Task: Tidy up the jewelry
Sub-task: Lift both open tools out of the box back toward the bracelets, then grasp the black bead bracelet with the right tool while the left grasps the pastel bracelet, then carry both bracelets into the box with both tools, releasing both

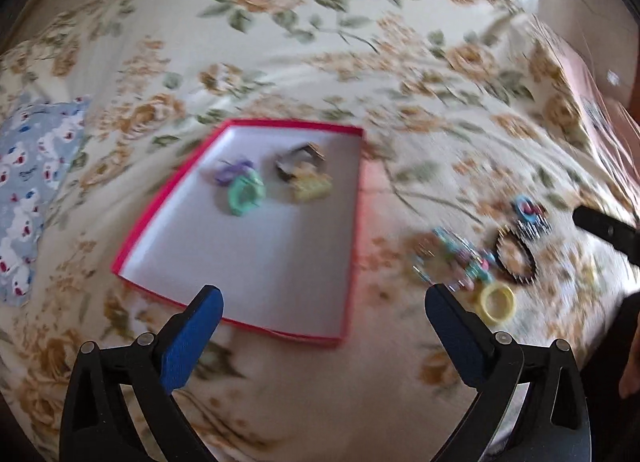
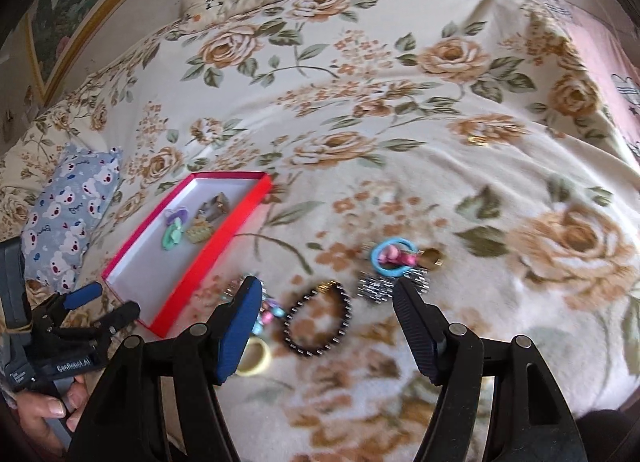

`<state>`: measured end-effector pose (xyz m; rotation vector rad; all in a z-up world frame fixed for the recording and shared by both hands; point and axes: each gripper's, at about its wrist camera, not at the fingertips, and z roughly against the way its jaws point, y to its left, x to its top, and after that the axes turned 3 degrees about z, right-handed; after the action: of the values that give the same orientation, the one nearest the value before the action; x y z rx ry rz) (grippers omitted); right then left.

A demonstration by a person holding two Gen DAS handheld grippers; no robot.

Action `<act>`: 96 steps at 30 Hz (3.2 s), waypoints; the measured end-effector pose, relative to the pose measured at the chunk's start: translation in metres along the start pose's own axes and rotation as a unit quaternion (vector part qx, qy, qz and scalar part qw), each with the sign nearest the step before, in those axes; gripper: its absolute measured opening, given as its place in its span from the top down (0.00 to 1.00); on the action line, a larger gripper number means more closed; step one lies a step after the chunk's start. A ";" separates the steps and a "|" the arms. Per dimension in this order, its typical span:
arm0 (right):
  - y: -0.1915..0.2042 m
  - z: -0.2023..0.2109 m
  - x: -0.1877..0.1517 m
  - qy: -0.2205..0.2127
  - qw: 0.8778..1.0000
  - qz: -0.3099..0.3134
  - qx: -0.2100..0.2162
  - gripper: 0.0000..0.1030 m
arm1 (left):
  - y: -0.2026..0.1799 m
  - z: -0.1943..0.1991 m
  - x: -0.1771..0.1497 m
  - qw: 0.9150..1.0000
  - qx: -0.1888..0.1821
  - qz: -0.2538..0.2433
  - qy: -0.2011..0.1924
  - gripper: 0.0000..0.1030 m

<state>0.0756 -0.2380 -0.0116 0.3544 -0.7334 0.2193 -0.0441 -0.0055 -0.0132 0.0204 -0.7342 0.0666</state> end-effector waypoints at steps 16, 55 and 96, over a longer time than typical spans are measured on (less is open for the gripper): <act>-0.015 -0.001 -0.013 0.022 1.000 -0.002 -0.007 0.33 | 0.005 -0.040 0.043 0.994 -0.094 -0.024 0.054 0.14; 0.007 -0.041 0.006 0.050 0.998 0.044 0.008 0.93 | -0.017 -0.081 0.081 0.979 -0.169 -0.098 0.062 0.86; 0.156 -0.074 0.056 0.030 0.982 0.126 0.136 0.93 | 0.137 -0.017 0.077 0.993 -0.099 0.064 -0.009 0.86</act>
<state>0.1125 -0.0619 0.0130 0.5124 -0.6882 0.5705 0.0151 0.1365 0.0256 -0.2155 -0.7568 0.1154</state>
